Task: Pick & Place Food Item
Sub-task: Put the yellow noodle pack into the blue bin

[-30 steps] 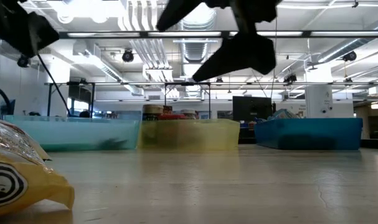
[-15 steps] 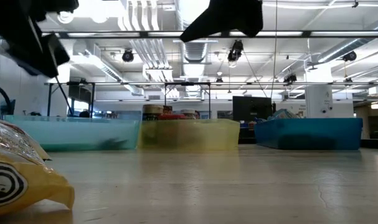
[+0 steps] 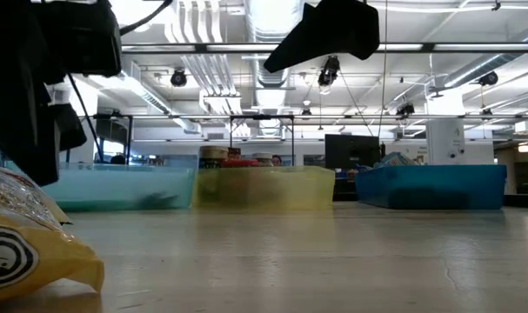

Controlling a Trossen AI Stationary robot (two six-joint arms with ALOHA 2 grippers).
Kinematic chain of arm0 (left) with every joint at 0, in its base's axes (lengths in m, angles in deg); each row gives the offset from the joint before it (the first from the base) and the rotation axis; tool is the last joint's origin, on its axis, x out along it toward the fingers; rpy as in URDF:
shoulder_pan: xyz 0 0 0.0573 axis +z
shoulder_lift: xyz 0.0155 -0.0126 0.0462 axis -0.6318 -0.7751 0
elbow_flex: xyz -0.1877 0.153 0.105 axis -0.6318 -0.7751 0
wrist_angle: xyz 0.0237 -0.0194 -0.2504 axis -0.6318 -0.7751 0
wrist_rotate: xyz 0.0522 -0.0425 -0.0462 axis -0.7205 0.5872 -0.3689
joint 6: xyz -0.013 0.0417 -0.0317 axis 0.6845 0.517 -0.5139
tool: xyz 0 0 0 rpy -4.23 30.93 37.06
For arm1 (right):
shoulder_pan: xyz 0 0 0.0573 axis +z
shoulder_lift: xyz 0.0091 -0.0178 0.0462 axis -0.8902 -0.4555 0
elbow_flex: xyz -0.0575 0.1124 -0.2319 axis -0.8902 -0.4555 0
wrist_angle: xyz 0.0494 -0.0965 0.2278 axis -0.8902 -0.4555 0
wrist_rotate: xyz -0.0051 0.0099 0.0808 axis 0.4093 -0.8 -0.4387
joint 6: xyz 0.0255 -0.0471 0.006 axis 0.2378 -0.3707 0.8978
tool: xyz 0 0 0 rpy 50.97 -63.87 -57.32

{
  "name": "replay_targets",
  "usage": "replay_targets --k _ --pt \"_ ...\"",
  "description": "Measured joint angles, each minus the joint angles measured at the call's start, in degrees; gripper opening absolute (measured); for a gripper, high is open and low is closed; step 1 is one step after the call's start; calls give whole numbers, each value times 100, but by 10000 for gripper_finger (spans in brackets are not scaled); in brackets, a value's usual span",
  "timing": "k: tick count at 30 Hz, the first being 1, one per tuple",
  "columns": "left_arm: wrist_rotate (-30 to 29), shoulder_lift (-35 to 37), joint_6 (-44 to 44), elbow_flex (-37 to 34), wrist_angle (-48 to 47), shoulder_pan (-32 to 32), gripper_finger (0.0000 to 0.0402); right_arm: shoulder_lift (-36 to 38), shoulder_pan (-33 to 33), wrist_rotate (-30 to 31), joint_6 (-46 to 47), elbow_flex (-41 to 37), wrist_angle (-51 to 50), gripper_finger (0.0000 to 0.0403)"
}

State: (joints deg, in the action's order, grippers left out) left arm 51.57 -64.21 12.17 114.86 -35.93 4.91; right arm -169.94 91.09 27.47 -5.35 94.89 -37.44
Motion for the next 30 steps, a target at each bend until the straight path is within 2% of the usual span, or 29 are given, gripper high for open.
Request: replay_targets --k 17,22,26,30 --pt "721 -938 -18 2 971 126 187 0 9 0 -28 9 0 364" --pt "965 -991 318 2 1136 143 184 0 9 0 -31 9 1 364" --pt "960 -989 679 4 1160 143 145 0 9 0 -31 9 0 364" --pt "897 -989 930 2 1115 141 52 0 9 0 -31 9 0 364"
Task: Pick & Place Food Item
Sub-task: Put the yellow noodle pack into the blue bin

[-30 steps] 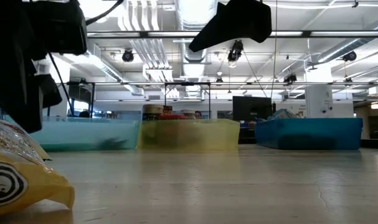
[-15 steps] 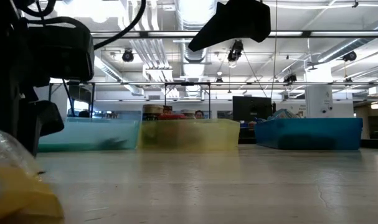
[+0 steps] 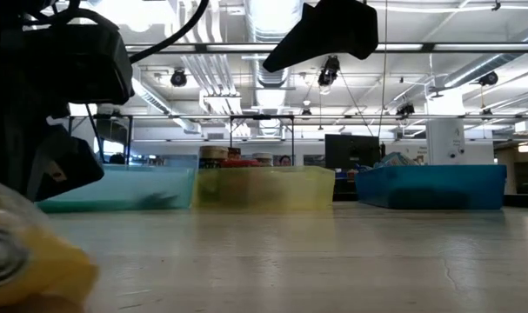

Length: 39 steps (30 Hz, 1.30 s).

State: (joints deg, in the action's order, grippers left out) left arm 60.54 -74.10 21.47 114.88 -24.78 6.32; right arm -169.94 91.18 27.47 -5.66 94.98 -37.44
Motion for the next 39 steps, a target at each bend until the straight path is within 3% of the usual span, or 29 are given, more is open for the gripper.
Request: replay_targets --k 2,5,11,27,34,39 --pt "-96 0 43 2 1 0 15 0 0 0 0 0 0 364" --pt "-216 0 110 1 -1 2 4 0 0 0 -1 0 0 364" --pt "-536 127 86 9 -35 -2 1 0 0 0 23 0 0 364" --pt "-2009 1350 936 11 -132 -111 0 -167 70 -48 391 -227 229 364" --pt "-2261 1504 1338 28 148 -111 0 -310 32 -278 65 -236 613 364" --pt "-2301 1530 1475 28 296 -111 0 -326 -29 -47 -237 -229 758 364"
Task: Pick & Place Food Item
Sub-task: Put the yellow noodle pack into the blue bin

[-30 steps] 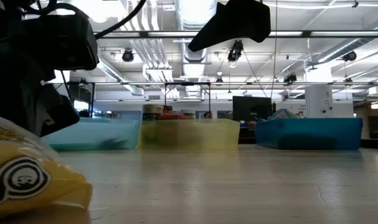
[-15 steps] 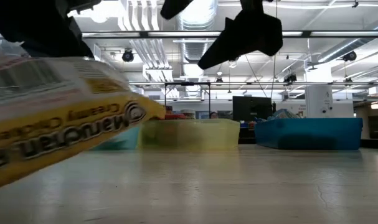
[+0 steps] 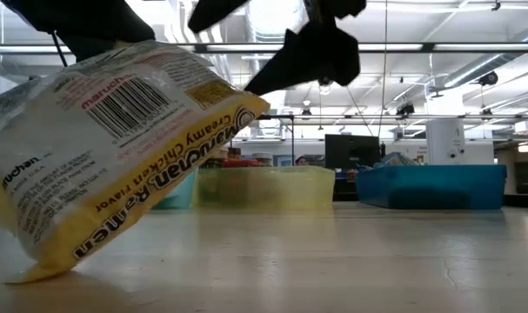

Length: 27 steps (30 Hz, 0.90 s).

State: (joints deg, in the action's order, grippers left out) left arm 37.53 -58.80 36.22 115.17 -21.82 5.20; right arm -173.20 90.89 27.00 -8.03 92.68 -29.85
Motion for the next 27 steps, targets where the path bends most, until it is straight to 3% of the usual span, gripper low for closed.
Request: replay_targets --k 16,27 --pt "2 0 126 -7 147 2 0 -156 -65 -88 -803 4 944 364" --pt "2 0 386 -11 468 4 0 -272 -294 -253 -920 11 1013 364"
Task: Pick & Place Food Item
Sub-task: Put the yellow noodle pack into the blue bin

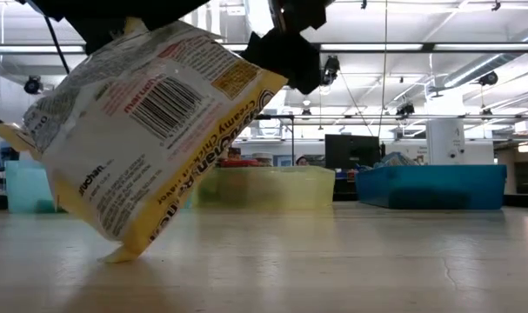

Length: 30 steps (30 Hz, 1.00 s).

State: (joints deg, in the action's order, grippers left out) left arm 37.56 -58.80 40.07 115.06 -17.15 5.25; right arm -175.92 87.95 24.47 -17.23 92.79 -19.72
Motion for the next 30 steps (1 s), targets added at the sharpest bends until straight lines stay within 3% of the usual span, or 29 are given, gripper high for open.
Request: replay_targets --k 18,30 --pt "0 0 39 -2 134 0 0 -115 -88 -317 -45 -9 242 358" --pt "-2 -2 39 -2 178 0 0 -115 -84 -315 -45 -9 246 192"
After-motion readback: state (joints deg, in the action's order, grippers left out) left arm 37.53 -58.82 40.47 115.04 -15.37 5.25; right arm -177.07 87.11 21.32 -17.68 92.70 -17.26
